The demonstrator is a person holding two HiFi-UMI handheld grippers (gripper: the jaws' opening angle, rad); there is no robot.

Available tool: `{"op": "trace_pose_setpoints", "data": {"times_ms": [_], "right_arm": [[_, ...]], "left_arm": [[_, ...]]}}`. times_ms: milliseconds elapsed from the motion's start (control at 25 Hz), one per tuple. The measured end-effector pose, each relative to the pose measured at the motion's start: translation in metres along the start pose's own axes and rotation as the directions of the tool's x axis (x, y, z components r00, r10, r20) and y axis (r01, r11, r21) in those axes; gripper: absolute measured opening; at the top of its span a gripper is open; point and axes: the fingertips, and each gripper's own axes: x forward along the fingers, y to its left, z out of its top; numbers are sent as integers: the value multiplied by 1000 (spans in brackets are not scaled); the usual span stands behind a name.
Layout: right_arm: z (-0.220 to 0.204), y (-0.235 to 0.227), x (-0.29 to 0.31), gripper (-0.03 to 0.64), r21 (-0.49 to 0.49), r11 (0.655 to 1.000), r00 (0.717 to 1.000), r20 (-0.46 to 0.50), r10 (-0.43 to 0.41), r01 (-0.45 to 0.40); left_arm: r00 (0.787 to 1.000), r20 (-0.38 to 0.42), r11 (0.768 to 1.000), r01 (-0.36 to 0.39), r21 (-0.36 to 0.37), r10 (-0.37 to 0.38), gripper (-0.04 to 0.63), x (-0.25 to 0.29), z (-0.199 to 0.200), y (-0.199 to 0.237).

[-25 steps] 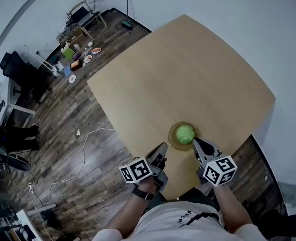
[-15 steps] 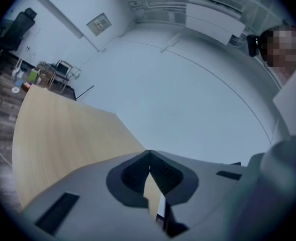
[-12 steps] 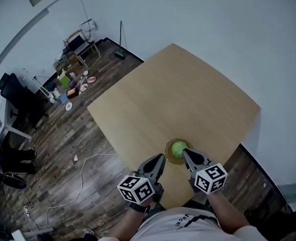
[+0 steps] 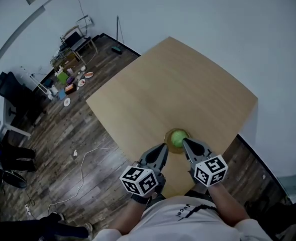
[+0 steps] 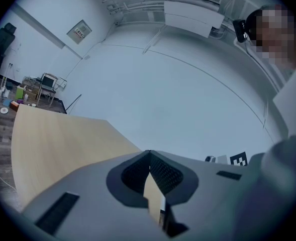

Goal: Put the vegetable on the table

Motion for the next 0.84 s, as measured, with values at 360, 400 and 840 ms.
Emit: {"op": "trace_pose_setpoints", "data": {"times_ms": [360, 400, 840], "right_arm": [[0, 1, -1, 14, -13, 1000, 1000, 2, -4, 4], [0, 2, -1, 14, -13, 1000, 1000, 0, -5, 5], [-10, -9, -1, 14, -12, 1000, 1000, -13, -5, 5]], "left_arm": [[1000, -10, 1000, -4, 10, 4, 14, 0, -1, -1], [1000, -12, 1000, -5, 10, 5, 14, -1, -1, -1], [999, -33, 1000, -2, 3, 2, 14, 9, -14, -1]]}}
